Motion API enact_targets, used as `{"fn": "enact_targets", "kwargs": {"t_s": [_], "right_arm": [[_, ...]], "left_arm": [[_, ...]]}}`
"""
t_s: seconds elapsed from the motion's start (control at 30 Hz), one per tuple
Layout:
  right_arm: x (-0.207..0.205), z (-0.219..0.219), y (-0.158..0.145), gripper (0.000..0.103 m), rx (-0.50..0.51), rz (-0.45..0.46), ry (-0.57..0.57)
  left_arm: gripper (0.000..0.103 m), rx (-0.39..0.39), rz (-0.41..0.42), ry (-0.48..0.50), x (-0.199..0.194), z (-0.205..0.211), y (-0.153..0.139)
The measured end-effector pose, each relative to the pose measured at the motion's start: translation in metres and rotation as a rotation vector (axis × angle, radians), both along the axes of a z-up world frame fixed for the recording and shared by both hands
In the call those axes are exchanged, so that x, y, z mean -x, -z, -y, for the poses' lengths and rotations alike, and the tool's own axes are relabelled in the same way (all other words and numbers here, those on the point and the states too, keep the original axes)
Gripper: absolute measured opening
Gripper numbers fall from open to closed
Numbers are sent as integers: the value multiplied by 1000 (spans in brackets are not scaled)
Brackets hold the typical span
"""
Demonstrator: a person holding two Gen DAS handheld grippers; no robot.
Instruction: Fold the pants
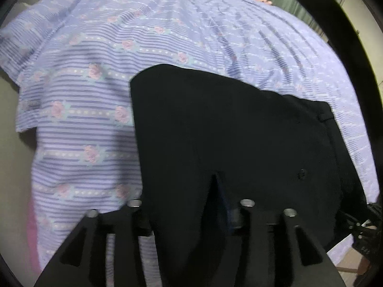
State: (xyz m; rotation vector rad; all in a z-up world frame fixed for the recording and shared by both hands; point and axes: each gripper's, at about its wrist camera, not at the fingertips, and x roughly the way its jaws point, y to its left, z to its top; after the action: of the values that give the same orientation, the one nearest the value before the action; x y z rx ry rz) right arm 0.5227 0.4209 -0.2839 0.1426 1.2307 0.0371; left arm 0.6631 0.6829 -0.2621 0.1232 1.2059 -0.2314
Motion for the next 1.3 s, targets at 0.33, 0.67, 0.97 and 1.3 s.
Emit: {"fn": "enact_targets", "kwargs": {"t_s": [0.33,0.67,0.97,1.3], "right_arm": [[45,43,-28,53,135,27,75],[131,112,-138,87,132,248,65],[207,201,-225,97,122,379,21],[276,304,-275,97,107,471,-6]], "left_arm": [[63,-191,66,50,74,24,-30],[95,-151,274,48,206,107,-144],[101,-75,375,22,297,219,-233],[101,30,413,-122,377,332,-271]]}}
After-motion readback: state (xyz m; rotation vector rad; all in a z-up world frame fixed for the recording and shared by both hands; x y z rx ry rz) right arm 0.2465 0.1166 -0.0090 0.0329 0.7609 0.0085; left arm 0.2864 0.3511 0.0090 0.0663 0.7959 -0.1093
